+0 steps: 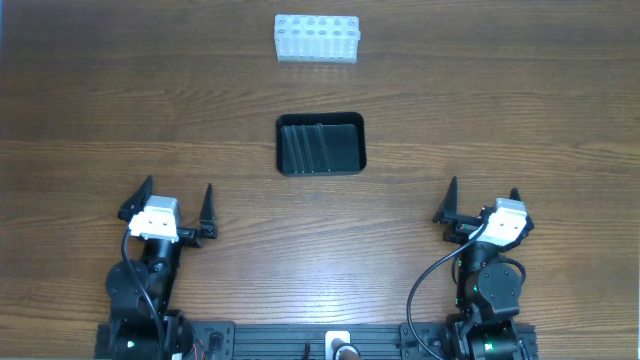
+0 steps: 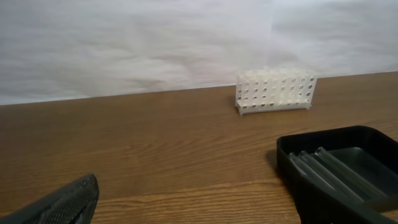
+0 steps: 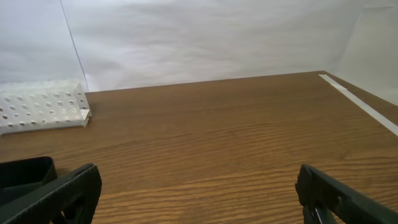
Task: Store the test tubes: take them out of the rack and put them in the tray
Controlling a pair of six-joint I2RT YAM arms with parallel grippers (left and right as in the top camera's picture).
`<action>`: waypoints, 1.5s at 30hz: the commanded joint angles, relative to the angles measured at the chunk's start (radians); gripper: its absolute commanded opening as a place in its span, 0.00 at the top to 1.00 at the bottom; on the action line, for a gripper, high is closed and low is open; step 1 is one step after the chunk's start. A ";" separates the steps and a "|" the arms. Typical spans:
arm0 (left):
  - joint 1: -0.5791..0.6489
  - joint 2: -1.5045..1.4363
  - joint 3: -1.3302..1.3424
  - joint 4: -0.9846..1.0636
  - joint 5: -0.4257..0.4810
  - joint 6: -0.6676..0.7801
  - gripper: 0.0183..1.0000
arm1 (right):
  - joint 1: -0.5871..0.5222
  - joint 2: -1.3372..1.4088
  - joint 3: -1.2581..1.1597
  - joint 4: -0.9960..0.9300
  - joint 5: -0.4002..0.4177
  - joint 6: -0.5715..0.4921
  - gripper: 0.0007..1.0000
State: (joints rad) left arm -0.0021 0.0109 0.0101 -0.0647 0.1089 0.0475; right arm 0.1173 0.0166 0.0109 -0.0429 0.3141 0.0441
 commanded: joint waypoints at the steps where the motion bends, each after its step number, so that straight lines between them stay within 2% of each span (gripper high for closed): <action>1: 0.007 -0.005 -0.004 -0.003 0.013 -0.010 0.00 | -0.008 0.003 -0.006 -0.003 -0.027 -0.006 0.01; 7: 0.007 -0.005 -0.004 -0.003 0.013 -0.010 0.00 | -0.008 0.003 -0.006 -0.005 -0.037 -0.068 0.01; 12: 0.007 -0.005 -0.004 -0.003 0.013 -0.010 0.00 | -0.008 0.003 -0.006 -0.014 -0.143 -0.068 0.01; 16: 0.007 -0.005 -0.004 -0.003 0.013 -0.010 0.01 | -0.008 0.008 -0.006 -0.021 -0.196 -0.066 0.01; 45: 0.007 -0.005 -0.004 -0.003 0.013 -0.010 0.00 | -0.008 0.017 -0.006 -0.021 -0.197 -0.060 0.01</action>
State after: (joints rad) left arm -0.0021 0.0109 0.0101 -0.0647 0.1089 0.0475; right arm 0.1173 0.0303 0.0109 -0.0589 0.1291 -0.0116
